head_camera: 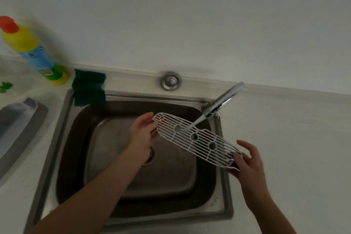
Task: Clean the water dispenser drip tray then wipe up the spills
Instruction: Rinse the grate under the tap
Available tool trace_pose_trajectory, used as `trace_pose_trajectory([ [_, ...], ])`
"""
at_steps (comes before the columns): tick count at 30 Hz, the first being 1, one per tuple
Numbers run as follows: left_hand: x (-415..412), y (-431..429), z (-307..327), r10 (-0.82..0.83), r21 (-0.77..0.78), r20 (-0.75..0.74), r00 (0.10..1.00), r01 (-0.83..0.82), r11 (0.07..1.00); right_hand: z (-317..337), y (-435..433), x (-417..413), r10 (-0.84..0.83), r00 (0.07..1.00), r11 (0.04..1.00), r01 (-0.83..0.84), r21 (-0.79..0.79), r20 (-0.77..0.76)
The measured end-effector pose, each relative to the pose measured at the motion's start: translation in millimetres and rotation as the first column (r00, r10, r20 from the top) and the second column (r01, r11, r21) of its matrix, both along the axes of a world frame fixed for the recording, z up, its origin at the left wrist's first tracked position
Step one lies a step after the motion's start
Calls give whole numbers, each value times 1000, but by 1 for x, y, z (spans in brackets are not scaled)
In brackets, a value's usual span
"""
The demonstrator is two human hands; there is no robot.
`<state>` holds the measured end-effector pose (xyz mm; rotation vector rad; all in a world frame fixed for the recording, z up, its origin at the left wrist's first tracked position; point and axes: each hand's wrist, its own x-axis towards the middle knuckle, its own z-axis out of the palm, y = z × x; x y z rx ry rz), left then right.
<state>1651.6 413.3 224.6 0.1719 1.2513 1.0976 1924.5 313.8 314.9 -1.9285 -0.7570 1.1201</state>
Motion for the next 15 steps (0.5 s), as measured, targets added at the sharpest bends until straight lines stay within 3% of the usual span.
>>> trace_pose_trajectory([
  [7,32,3,7,-180,170,15,984,175,970,-33,-37,18,-185,980,973,172,-151,-78],
  [12,50,-7,6,-172,110,-9,985,172,979,-47,-51,14,-211,969,961,181,-210,-132],
  [15,48,-26,4,-265,88,32,964,261,961,-51,-48,-1,-200,960,964,157,-213,-194],
])
